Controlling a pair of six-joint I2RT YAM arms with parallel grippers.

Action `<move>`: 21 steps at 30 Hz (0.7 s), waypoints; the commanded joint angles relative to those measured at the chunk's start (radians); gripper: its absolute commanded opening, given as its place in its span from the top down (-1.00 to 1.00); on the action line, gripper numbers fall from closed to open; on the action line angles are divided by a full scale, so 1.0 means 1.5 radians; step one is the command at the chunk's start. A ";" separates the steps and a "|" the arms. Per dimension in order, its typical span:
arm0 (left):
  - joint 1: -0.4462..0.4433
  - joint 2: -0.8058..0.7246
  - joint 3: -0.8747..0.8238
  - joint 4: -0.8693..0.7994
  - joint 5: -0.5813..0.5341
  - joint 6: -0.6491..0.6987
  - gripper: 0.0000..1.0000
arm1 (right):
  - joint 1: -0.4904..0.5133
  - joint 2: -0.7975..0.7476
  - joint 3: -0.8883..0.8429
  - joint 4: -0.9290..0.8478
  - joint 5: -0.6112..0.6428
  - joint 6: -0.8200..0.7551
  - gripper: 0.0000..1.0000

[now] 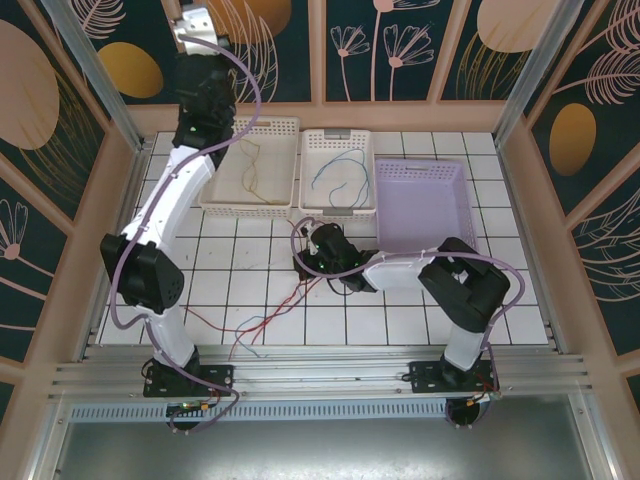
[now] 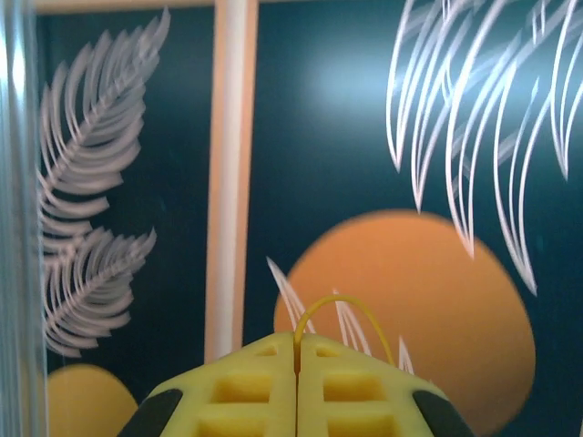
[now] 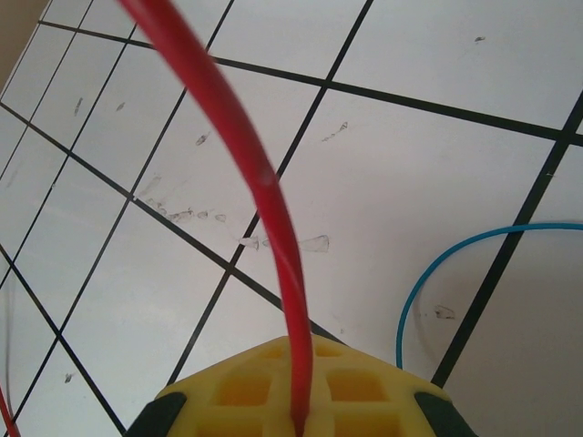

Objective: Untangle the cables

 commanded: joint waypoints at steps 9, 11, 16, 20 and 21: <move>0.001 0.040 -0.190 0.033 -0.005 -0.140 1.00 | -0.016 0.024 0.001 0.052 -0.048 0.008 1.00; 0.004 0.046 -0.220 0.019 -0.006 -0.170 1.00 | -0.016 0.021 -0.002 0.052 -0.051 0.010 1.00; 0.005 0.062 -0.273 -0.034 0.007 -0.244 1.00 | -0.016 0.012 -0.013 0.057 -0.056 0.017 1.00; 0.006 0.067 -0.322 -0.053 0.009 -0.303 1.00 | -0.016 0.006 -0.015 0.054 -0.062 0.020 1.00; 0.006 0.068 -0.330 -0.060 0.009 -0.313 1.00 | -0.016 0.004 -0.016 0.053 -0.063 0.020 1.00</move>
